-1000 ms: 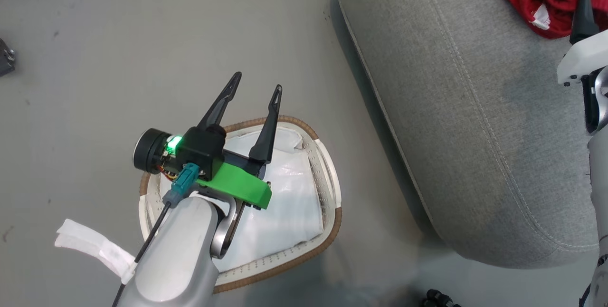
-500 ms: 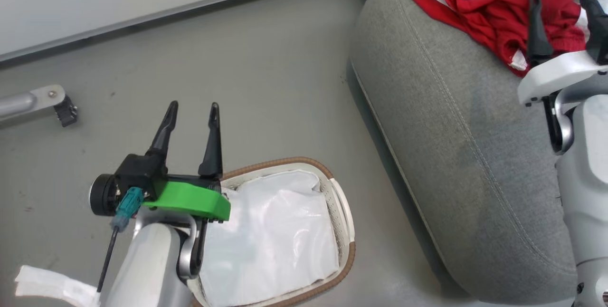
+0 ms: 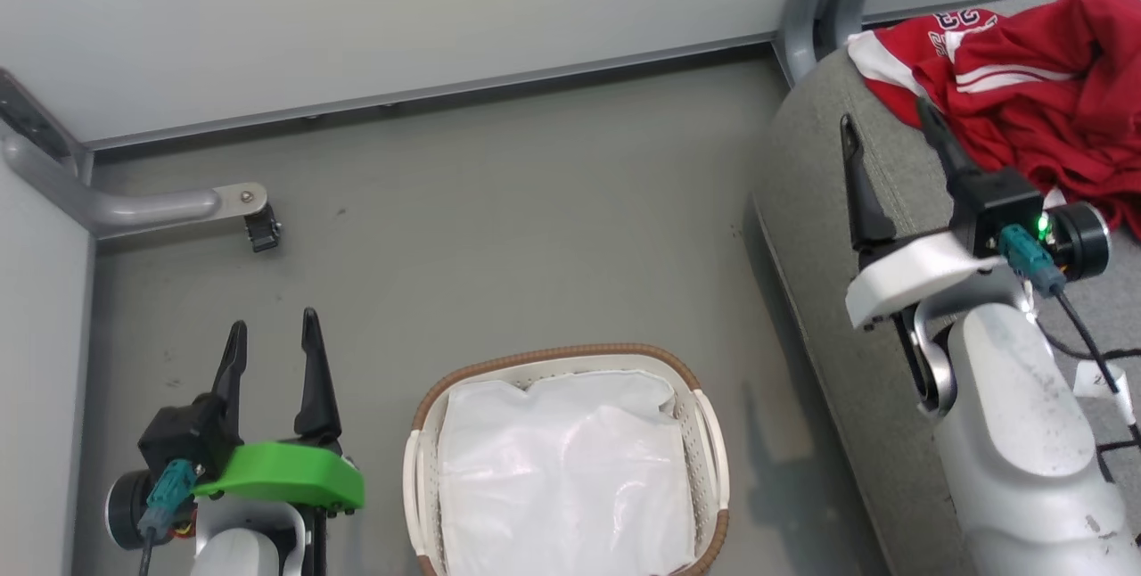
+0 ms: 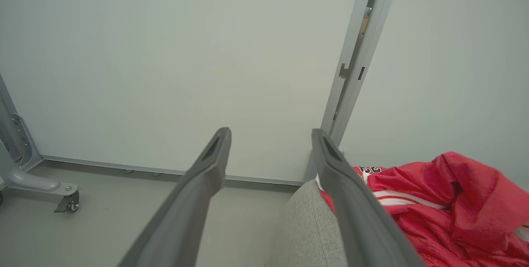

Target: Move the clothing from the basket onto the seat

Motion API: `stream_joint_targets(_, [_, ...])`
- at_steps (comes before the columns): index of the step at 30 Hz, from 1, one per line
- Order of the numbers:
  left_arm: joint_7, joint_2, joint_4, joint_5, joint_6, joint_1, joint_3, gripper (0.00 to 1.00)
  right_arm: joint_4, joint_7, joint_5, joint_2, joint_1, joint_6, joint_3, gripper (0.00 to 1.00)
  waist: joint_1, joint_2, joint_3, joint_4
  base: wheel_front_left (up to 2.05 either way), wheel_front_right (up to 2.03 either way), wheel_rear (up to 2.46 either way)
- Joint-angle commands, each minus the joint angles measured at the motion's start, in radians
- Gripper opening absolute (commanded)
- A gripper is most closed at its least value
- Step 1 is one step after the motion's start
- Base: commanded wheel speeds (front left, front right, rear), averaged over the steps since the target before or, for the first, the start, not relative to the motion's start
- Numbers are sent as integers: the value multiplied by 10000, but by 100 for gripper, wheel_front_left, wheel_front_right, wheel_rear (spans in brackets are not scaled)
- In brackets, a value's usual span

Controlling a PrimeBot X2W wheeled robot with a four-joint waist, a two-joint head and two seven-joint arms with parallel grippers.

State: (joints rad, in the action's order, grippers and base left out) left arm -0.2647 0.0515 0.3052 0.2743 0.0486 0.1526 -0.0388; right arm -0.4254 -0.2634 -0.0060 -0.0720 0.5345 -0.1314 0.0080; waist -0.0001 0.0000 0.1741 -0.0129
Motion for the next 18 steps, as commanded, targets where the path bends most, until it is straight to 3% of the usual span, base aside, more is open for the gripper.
stream_joint_targets(1, [8,-7,15,89,60,-307,69,100,131,-16,101,77,-473,15,38,100,1,0,-541,545,0,0,0])
stream_joint_targets(18, [7,-5,-376,505,-258,-2065,-253,100,1374,-16,1451,195,-3639,15,1066,100,1,0,-1515,717,0,0,0])
